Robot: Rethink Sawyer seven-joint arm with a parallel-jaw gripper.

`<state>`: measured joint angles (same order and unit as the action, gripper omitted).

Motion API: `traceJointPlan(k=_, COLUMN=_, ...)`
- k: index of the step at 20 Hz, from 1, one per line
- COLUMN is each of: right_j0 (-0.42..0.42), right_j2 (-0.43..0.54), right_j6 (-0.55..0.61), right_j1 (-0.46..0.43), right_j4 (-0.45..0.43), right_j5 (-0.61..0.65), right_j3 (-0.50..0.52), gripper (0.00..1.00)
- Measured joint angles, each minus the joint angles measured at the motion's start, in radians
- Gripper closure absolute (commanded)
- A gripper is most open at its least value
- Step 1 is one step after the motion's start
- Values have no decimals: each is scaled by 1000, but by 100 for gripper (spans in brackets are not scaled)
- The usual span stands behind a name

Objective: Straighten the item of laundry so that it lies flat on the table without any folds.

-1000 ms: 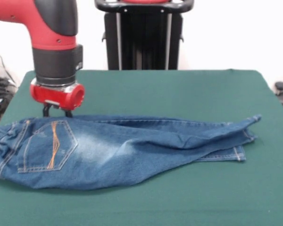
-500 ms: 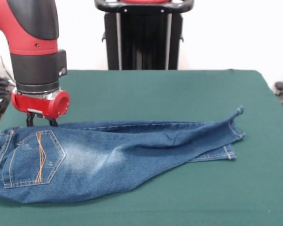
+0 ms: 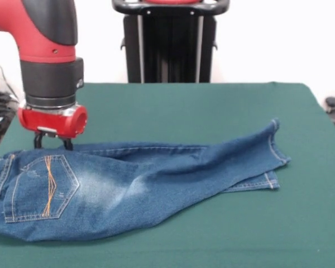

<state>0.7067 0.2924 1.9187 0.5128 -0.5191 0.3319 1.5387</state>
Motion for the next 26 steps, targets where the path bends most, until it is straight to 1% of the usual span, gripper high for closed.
traceJointPlan(k=5, right_j0=-104, right_j2=-89, right_j6=0, right_j1=42, right_j4=10, right_j5=-66, right_j3=43, gripper=0)
traceJointPlan(k=6, right_j0=-146, right_j2=-122, right_j6=2, right_j1=59, right_j4=23, right_j5=-87, right_j3=65, gripper=0)
traceJointPlan(k=8, right_j0=-173, right_j2=-142, right_j6=4, right_j1=72, right_j4=35, right_j5=-97, right_j3=81, gripper=0)
traceJointPlan(k=9, right_j0=-215, right_j2=-174, right_j6=8, right_j1=93, right_j4=61, right_j5=-105, right_j3=108, gripper=0)
traceJointPlan(k=13, right_j0=-276, right_j2=-218, right_j6=10, right_j1=131, right_j4=113, right_j5=-106, right_j3=159, gripper=0)
traceJointPlan(k=16, right_j0=-300, right_j2=-240, right_j6=10, right_j1=156, right_j4=143, right_j5=-106, right_j3=187, gripper=0)
traceJointPlan(k=19, right_j0=-302, right_j2=-246, right_j6=10, right_j1=169, right_j4=163, right_j5=-105, right_j3=199, gripper=0)
traceJointPlan(k=22, right_j0=-286, right_j2=-250, right_j6=10, right_j1=182, right_j4=190, right_j5=-106, right_j3=194, gripper=0)
traceJointPlan(k=26, right_j0=-261, right_j2=-248, right_j6=10, right_j1=175, right_j4=201, right_j5=-104, right_j3=166, gripper=0)
